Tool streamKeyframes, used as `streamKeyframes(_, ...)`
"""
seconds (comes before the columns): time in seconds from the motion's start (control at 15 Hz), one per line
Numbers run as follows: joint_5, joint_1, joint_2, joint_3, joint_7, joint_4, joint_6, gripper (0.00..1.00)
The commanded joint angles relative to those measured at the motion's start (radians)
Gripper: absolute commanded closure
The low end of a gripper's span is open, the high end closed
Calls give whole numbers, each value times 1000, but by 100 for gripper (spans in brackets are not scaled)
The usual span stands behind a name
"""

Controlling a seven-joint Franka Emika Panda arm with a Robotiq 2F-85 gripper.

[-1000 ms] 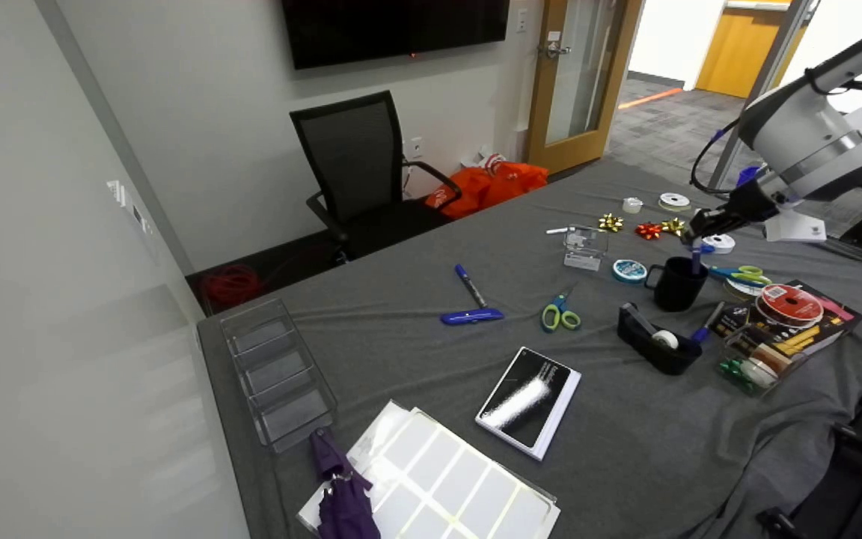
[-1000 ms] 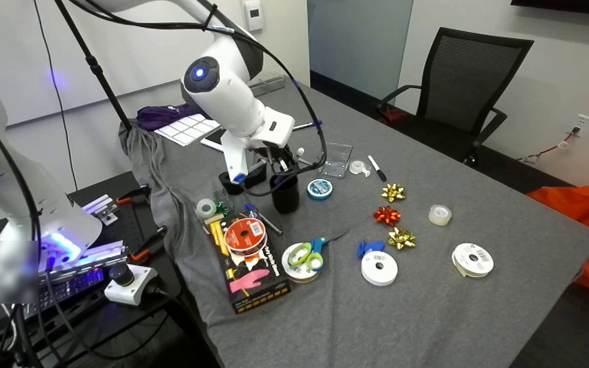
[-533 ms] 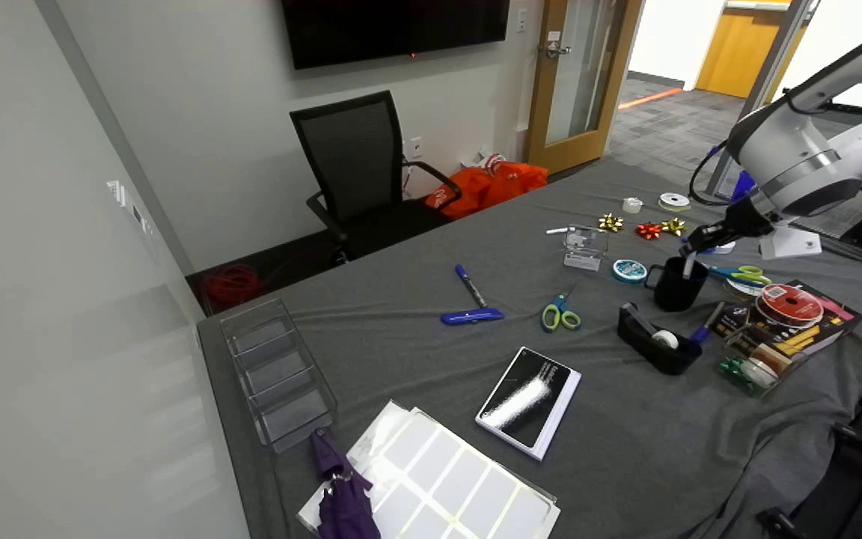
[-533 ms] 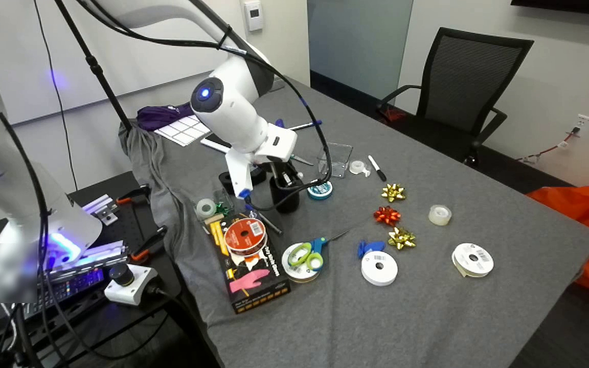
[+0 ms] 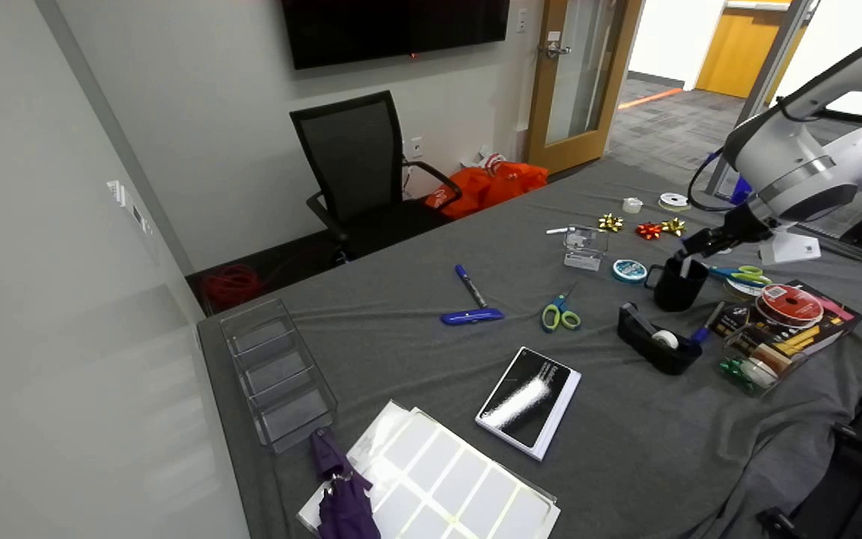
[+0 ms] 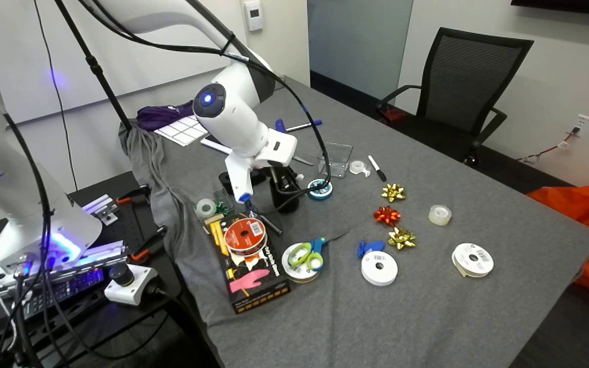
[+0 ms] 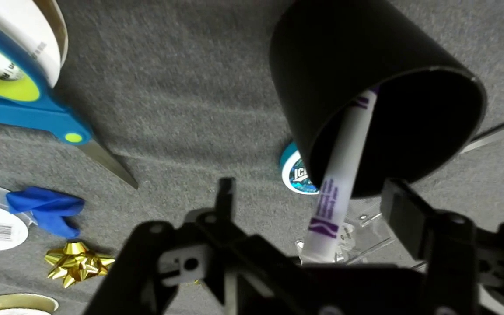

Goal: Pick up the marker and put it into the black cup

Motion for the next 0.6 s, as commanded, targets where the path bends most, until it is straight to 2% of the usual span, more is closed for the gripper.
streamKeyframes(0.0, -50, 6, -63, -11, 19, -46, -31, 0)
streamKeyframes(0.07, -79, 11, -77, -16, 37, -56, -37, 0)
streamKeyframes(0.2, -217, 37, -109, -42, 135, -92, -37, 0)
streamKeyframes(0.27, -340, 75, -117, -85, 224, -124, -38, 0)
streamKeyframes(0.53, -701, 200, -161, -269, 450, -190, -141, 0)
